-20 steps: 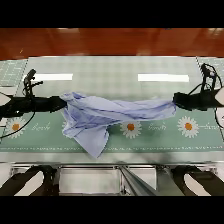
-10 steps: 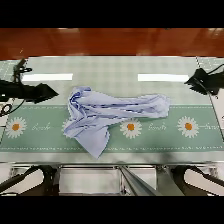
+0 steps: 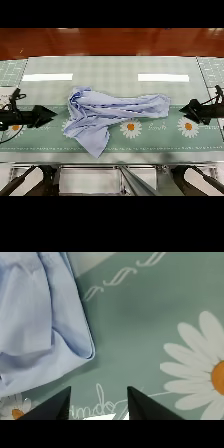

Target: Fold the shirts.

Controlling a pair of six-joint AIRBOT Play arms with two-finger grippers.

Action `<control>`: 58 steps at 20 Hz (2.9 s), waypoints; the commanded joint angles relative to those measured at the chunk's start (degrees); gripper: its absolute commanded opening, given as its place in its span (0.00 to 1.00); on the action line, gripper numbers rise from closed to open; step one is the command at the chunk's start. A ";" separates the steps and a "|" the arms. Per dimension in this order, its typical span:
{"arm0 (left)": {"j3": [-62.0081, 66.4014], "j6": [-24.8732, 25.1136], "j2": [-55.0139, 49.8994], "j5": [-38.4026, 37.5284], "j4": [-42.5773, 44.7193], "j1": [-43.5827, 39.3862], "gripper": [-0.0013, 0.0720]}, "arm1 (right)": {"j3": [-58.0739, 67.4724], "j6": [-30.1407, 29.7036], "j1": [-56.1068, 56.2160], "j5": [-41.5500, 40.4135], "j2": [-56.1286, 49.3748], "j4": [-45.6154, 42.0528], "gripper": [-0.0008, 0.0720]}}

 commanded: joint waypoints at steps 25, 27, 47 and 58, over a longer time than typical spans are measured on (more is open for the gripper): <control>-9.90 -5.11 -4.17 10.40 -0.22 -15.04 0.70 | -6.19 -8.17 -0.39 -0.33 0.81 7.74 0.57; -9.90 -5.51 -4.17 12.76 -0.74 -19.12 0.70 | -6.19 -8.20 -0.39 -0.50 0.81 7.76 0.57; -8.83 -6.47 -4.15 14.23 -3.15 -23.47 0.06 | 1.27 -7.32 9.97 -6.91 -16.06 9.01 0.57; -7.08 -6.16 -4.09 14.03 -3.17 -23.19 0.06 | 4.63 -7.93 14.29 -7.32 -18.64 8.96 0.05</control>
